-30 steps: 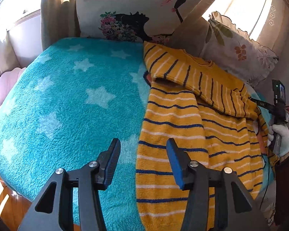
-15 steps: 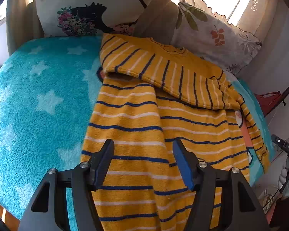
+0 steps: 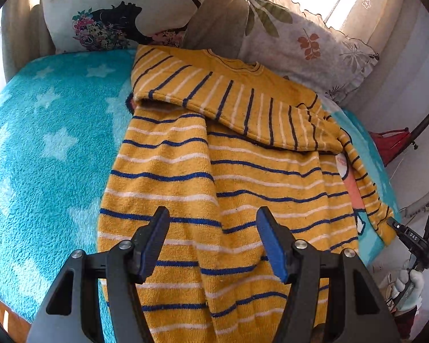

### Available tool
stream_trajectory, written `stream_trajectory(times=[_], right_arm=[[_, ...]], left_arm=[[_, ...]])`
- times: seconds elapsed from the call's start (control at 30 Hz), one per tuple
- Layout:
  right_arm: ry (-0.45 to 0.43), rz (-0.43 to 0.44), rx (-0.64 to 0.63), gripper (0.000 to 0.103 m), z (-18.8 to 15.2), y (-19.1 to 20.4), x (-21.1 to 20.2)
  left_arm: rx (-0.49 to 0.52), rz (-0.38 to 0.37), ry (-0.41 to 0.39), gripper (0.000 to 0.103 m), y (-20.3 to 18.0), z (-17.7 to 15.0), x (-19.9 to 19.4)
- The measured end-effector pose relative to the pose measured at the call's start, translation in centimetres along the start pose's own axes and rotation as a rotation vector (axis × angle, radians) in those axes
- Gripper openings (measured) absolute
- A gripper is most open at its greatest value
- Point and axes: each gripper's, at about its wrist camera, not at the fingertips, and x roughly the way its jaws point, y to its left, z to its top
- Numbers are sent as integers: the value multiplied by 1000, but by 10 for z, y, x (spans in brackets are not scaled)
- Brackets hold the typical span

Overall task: Fold small clothes
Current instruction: 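Move the right gripper to the other sleeve cuff and grasp it, then fold the held sleeve across the chest over the first sleeve, release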

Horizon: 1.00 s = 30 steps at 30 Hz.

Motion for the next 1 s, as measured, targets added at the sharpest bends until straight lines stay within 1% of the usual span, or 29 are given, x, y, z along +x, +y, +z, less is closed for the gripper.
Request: stream_trajectory(times=[0.03,0.1,0.2,0.27,0.3,0.33,0.37,0.43,0.47,0.5,0.57,0.63,0.73,0.9,1.0], right_arm=[[-20,-23,-19,14,7,1,-5],[-87,-86,-31,14,29,-4,-25],[-216,-194,6,14,74,-28,-67],[-281,-275,30,14,103,-39,-89],[-295,-292,40,14,115,-41,-96],[-297,-287,48,14,122,-40,-99],[-294,-281,48,14,129,-33,-98],[-280,-284,-6,14,137,-7,-92],[-270,-271,-42,14,138,11,-87],[-254,-233,-71,14,139,29,-81],[-228,-129,-118,14,140,65,-71],[-207,-32,-184,14,141,111,-57],[-167,108,-314,15,139,193,-29],[-126,268,-542,15,115,324,19],[-58,379,-653,14,84,389,47]], left_arm=[[-4,0,-2,62,1,0,-1],[-8,-4,-10,62,3,1,-4],[-15,-5,-27,62,8,1,-8],[-31,-8,-37,62,15,1,-10],[-40,-9,-41,62,19,0,-11],[-50,-10,-44,62,23,0,-12],[-60,-10,-47,62,27,0,-12],[-77,-8,-51,62,34,0,-13],[-83,-7,-53,62,38,0,-14],[-89,-6,-56,62,42,1,-15],[-95,2,-66,62,48,0,-18],[-98,7,-77,62,53,0,-22],[-103,10,-89,63,60,-3,-27],[-131,31,-93,63,77,-12,-35],[-150,51,-107,63,88,-17,-44]])
